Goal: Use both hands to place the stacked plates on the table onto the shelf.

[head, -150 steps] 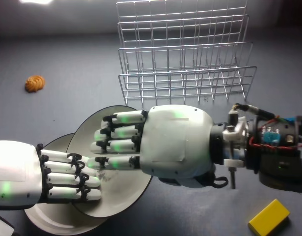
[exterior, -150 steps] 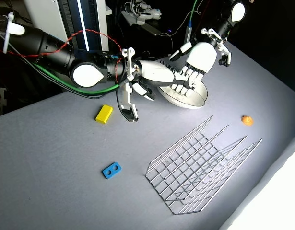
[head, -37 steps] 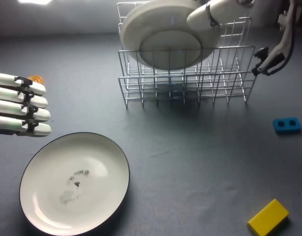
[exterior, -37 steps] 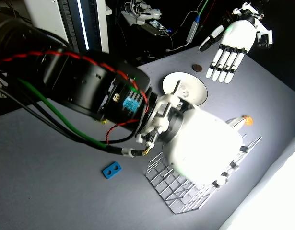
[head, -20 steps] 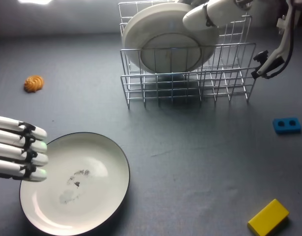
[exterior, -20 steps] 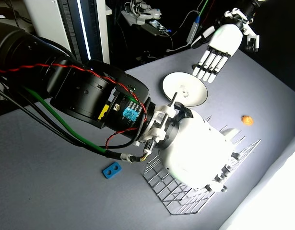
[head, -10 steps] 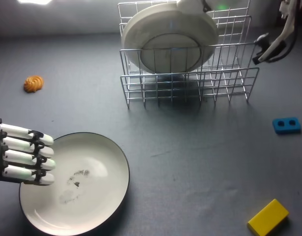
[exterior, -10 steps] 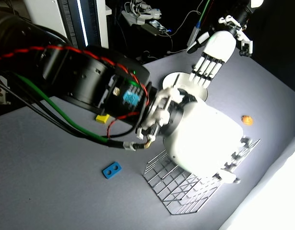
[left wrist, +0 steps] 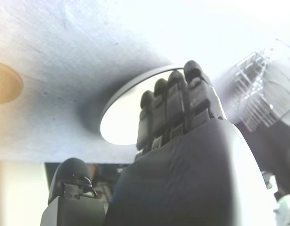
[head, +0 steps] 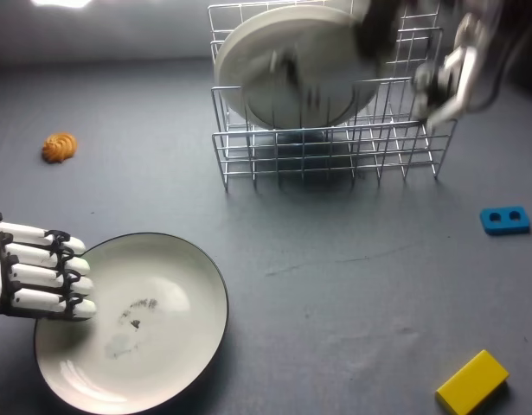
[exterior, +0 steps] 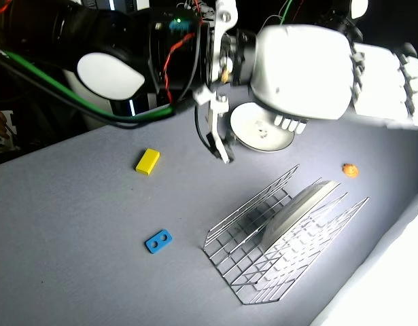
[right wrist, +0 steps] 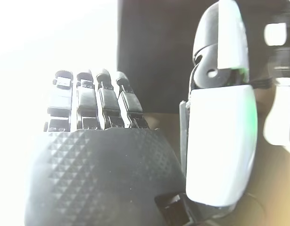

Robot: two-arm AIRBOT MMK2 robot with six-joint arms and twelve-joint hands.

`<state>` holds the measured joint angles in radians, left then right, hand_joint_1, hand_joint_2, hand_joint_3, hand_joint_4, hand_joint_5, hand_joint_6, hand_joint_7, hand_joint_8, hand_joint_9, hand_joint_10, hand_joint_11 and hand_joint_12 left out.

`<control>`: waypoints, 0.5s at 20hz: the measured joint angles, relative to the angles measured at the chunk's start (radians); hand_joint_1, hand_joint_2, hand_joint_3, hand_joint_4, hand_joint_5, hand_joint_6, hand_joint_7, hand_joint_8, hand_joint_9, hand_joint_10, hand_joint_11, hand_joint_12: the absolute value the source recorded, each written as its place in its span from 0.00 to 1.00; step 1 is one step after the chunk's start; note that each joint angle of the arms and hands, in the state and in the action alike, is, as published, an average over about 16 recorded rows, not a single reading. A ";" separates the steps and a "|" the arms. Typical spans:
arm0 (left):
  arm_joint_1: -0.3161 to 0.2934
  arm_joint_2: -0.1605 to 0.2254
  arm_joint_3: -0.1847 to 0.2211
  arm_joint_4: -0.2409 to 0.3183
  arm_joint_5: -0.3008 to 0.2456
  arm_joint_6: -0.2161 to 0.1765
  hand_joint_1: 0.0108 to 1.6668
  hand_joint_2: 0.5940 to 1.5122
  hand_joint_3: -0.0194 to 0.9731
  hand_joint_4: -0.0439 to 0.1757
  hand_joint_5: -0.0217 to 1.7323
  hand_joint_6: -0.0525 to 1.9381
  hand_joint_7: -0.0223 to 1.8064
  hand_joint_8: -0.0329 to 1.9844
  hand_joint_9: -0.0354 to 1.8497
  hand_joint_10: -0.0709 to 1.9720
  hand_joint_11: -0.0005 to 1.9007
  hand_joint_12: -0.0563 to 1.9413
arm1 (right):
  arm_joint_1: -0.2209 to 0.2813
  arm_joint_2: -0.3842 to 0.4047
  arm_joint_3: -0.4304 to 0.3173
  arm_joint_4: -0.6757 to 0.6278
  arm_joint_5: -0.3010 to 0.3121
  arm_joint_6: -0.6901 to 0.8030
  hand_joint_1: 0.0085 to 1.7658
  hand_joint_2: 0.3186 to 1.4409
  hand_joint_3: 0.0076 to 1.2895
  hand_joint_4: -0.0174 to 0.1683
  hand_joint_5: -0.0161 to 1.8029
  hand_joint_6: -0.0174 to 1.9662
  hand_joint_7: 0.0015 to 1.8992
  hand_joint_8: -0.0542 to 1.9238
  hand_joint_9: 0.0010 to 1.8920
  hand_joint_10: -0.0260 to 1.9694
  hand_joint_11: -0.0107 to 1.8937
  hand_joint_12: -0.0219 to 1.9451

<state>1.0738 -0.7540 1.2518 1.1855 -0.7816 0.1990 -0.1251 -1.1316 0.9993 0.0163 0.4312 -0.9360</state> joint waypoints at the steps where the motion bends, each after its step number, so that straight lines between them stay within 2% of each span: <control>1: 0.010 -0.002 -0.001 -0.014 0.008 0.000 0.01 0.54 0.04 0.21 0.11 0.03 0.10 0.02 0.08 0.03 0.01 0.13 | -0.010 0.001 -0.021 -0.030 0.008 -0.012 0.59 0.53 0.01 0.09 0.10 0.02 0.09 0.03 0.09 0.01 0.05 0.10; 5: 0.049 -0.007 -0.009 -0.061 0.031 -0.008 0.01 0.54 0.04 0.21 0.10 0.02 0.09 0.02 0.07 0.02 0.01 0.13 | -0.057 -0.003 -0.084 -0.115 0.025 -0.070 0.60 0.50 0.01 0.10 0.02 0.02 0.01 0.04 0.01 0.01 0.02 0.02; 10: 0.096 -0.005 -0.026 -0.117 0.062 -0.034 0.01 0.55 0.04 0.21 0.10 0.02 0.09 0.02 0.06 0.02 0.01 0.14 | -0.129 -0.025 -0.122 -0.173 0.032 -0.163 0.61 0.50 0.01 0.11 0.02 0.02 0.01 0.04 0.01 0.01 0.02 0.01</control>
<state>1.1694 -0.7589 1.2253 1.0686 -0.7194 0.1647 -0.2544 -1.1565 0.8770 -0.1571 0.4636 -1.0988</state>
